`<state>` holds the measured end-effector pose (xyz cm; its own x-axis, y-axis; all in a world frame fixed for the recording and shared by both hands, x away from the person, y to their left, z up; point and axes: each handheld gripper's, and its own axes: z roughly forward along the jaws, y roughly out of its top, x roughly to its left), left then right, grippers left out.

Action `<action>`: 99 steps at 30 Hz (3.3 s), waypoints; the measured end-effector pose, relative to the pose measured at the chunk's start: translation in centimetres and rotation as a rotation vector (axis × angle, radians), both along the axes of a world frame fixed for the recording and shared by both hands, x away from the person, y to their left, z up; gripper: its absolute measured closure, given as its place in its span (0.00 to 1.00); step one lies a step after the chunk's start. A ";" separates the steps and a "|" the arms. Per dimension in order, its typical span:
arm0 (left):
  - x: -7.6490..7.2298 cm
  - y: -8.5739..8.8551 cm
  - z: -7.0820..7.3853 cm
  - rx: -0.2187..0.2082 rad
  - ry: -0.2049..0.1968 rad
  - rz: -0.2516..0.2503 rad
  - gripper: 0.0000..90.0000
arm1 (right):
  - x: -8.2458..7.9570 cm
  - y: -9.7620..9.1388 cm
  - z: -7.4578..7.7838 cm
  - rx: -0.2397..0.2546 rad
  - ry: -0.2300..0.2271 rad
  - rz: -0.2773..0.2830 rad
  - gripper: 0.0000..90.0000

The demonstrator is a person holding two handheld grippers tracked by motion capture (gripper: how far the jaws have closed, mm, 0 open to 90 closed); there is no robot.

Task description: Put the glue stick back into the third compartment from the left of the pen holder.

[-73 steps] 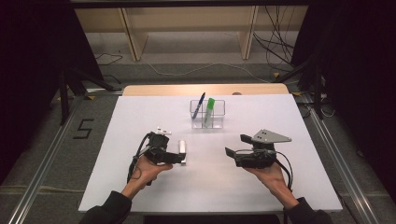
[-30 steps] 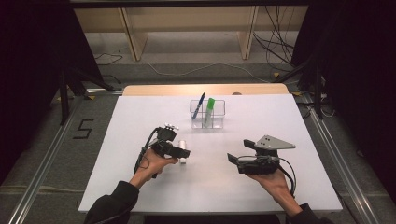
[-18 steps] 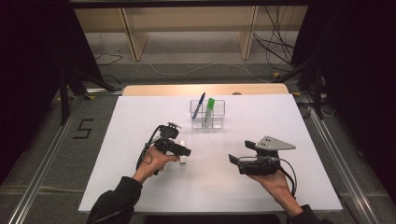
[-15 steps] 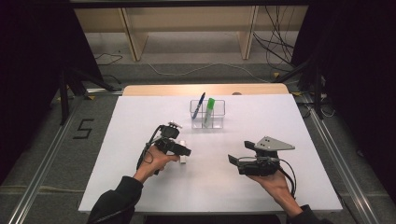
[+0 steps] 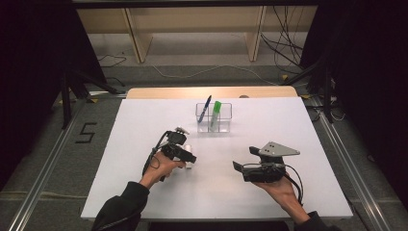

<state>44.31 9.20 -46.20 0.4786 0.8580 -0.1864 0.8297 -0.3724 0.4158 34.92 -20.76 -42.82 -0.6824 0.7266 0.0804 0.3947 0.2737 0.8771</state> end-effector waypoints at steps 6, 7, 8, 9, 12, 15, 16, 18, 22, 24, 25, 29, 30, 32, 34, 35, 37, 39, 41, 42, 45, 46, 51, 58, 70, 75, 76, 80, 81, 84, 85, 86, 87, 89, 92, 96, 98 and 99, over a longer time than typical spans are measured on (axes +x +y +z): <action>0.0 -0.2 -0.1 0.008 0.007 -0.007 0.42 | 0.0 0.1 0.0 0.000 0.001 0.001 0.21; 0.1 -0.2 -0.2 0.009 0.007 -0.008 0.43 | 0.0 0.1 0.0 0.000 -0.001 0.002 0.21; 0.1 -0.2 -0.2 0.008 0.010 -0.012 0.43 | 0.0 0.1 0.0 0.000 0.000 0.002 0.21; 0.1 -0.3 -0.2 0.007 0.014 -0.015 0.44 | 0.0 0.1 0.0 0.000 0.001 0.002 0.21; 0.1 -0.4 -0.3 0.018 0.011 -0.021 0.46 | 0.0 0.1 0.0 0.001 0.004 0.003 0.21; 0.2 -0.5 -0.3 0.019 0.010 -0.016 0.47 | 0.0 0.1 -0.1 0.001 0.004 0.004 0.21; 0.3 -0.5 -0.3 0.019 0.012 -0.018 0.47 | 0.0 0.1 -0.1 0.000 0.002 0.005 0.21; 0.3 -0.5 -0.4 0.024 0.014 -0.019 0.49 | 0.0 0.1 -0.1 0.000 0.001 0.006 0.21; 0.4 -0.5 -0.4 0.045 0.014 -0.037 0.50 | 0.0 0.2 -0.1 -0.001 0.001 0.006 0.21; 0.4 -0.6 -0.3 0.045 0.017 -0.040 0.51 | 0.0 0.2 -0.1 -0.001 0.003 0.006 0.21; 0.3 -0.6 -0.3 0.047 0.018 -0.042 0.52 | 0.0 0.2 -0.1 -0.001 0.003 0.005 0.21; 0.2 -0.6 -0.1 0.063 0.029 -0.069 0.55 | 0.0 0.1 -0.1 0.002 0.004 0.004 0.21; 0.2 -0.7 -0.1 0.069 0.026 -0.071 0.56 | 0.0 0.1 -0.1 0.002 0.004 0.004 0.21; 0.1 -0.7 0.0 0.081 0.031 -0.087 0.59 | 0.0 0.1 -0.1 0.001 0.000 0.005 0.21; 0.0 -0.7 0.0 0.091 0.030 -0.102 0.62 | 0.0 0.1 0.0 0.001 0.000 0.004 0.21; 0.0 -0.7 0.0 0.090 0.029 -0.101 0.64 | 0.0 0.1 -0.1 0.001 0.001 0.003 0.21; 0.0 -0.7 0.0 0.094 0.032 -0.107 0.68 | 0.0 0.1 -0.1 0.001 0.001 0.004 0.21; 0.0 -0.8 0.0 0.107 0.033 -0.116 0.72 | 0.0 0.1 -0.1 0.001 0.003 0.004 0.21; -0.1 -0.9 0.0 0.115 0.024 -0.116 0.76 | 0.0 0.1 -0.1 0.001 0.002 0.004 0.21; -0.2 -1.0 0.0 0.125 0.022 -0.126 0.78 | 0.0 0.1 -0.1 0.001 0.004 0.003 0.21; -0.2 -1.1 0.0 0.134 0.006 -0.129 0.78 | 0.0 0.1 -0.1 0.001 0.002 0.005 0.21; -0.2 -1.1 0.0 0.135 0.002 -0.135 0.78 | 0.0 0.1 -0.1 0.002 0.003 0.006 0.21; 0.0 -0.8 0.1 0.114 -0.021 -0.145 0.79 | 0.1 0.1 -0.1 0.000 0.000 0.005 0.21; -0.4 -0.5 0.9 0.001 -0.103 -0.133 0.79 | 0.1 -0.1 0.0 0.015 0.011 -0.004 0.21; -2.1 0.2 2.1 -0.143 -0.275 -0.097 0.79 | 0.3 -0.4 0.0 0.070 0.031 -0.013 0.21; -3.2 0.2 2.9 -0.194 -0.337 -0.092 0.78 | 0.3 -0.4 0.3 0.096 0.034 -0.013 0.21; -3.4 0.1 3.0 -0.206 -0.358 -0.089 0.79 | 0.3 -0.3 0.3 0.103 0.036 -0.015 0.21; -4.4 0.2 3.3 -0.232 -0.410 -0.100 0.79 | 0.4 -0.2 0.5 0.126 0.041 -0.011 0.21; -4.7 0.2 3.4 -0.235 -0.424 -0.102 0.79 | 0.4 -0.1 0.6 0.130 0.040 -0.007 0.21; -5.4 0.5 3.7 -0.269 -0.450 -0.096 0.78 | 0.4 0.3 0.9 0.142 0.038 0.012 0.21; -5.5 0.6 3.7 -0.275 -0.458 -0.096 0.78 | 0.3 0.6 1.0 0.148 0.037 0.017 0.21; -5.8 0.7 3.8 -0.282 -0.466 -0.096 0.78 | 0.3 0.7 1.0 0.149 0.042 0.019 0.21; -6.1 0.8 3.9 -0.285 -0.474 -0.101 0.78 | 0.3 0.8 1.0 0.156 0.041 0.026 0.21; -6.6 0.9 3.9 -0.293 -0.488 -0.106 0.79 | 0.4 1.1 1.1 0.170 0.052 0.032 0.21; -7.2 1.0 3.8 -0.308 -0.503 -0.102 0.78 | 0.6 1.4 1.2 0.197 0.072 0.038 0.21; -7.6 0.9 3.8 -0.329 -0.518 -0.100 0.79 | 0.8 1.9 1.5 0.219 0.074 0.046 0.22; -7.8 0.8 3.8 -0.336 -0.522 -0.103 0.79 | 0.9 2.1 1.6 0.232 0.074 0.050 0.22; -7.9 0.7 3.8 -0.342 -0.526 -0.102 0.79 | 1.0 2.2 1.7 0.234 0.072 0.053 0.22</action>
